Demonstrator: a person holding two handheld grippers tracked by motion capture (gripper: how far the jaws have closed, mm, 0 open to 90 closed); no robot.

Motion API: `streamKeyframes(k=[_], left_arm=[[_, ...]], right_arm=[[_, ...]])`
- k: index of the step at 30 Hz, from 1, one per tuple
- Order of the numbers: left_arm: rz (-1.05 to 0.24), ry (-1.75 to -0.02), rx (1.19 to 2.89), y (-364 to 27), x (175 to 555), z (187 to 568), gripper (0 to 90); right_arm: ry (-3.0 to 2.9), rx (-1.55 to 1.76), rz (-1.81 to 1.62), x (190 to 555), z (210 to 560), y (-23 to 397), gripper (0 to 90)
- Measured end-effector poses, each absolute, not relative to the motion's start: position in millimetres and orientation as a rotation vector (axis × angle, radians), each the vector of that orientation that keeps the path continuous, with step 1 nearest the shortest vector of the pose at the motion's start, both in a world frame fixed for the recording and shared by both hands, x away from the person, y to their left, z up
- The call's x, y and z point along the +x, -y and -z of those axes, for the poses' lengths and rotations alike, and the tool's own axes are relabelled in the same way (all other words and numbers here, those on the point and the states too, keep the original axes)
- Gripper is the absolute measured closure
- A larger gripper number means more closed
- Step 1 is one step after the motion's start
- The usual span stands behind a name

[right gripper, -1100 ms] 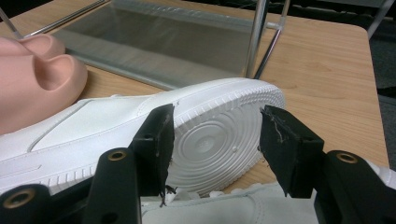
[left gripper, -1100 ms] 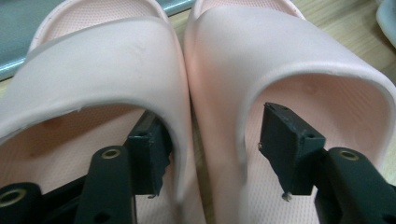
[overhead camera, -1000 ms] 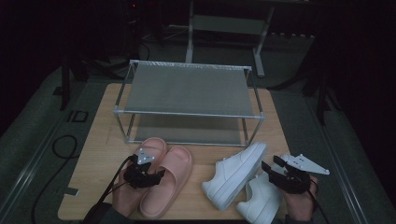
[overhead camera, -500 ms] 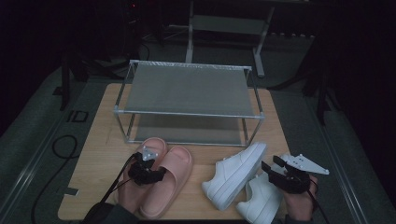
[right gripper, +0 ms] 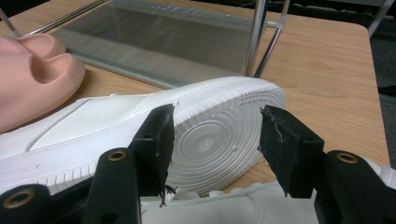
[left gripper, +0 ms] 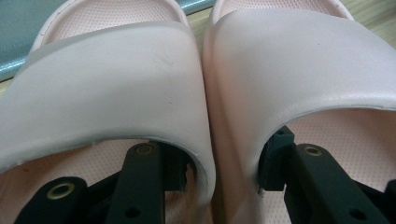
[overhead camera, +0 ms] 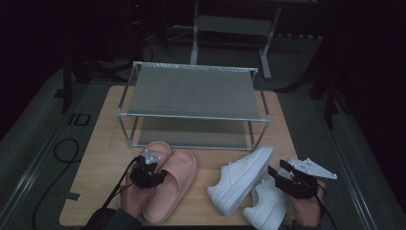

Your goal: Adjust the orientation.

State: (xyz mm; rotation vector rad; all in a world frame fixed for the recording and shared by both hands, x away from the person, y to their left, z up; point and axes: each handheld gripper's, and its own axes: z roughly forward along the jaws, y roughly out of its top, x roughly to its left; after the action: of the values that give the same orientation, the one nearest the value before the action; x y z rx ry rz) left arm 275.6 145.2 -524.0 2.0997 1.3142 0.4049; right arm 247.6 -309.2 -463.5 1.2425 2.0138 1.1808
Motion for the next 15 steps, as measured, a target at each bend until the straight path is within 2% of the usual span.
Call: streamKeyframes(k=[4, 15], left_arm=[[-0.405, -1.311, 2.097, -146.6, 275.9, 522.8, 66.9], [-0.387, -1.313, 2.098, -147.5, 276.7, 522.1, 69.0]], right_arm=[[-2.014, 1.243, -1.181, 247.6, 463.6, 309.2, 44.4], [-2.016, 1.244, -1.18, 247.7, 464.3, 308.6, 44.4]])
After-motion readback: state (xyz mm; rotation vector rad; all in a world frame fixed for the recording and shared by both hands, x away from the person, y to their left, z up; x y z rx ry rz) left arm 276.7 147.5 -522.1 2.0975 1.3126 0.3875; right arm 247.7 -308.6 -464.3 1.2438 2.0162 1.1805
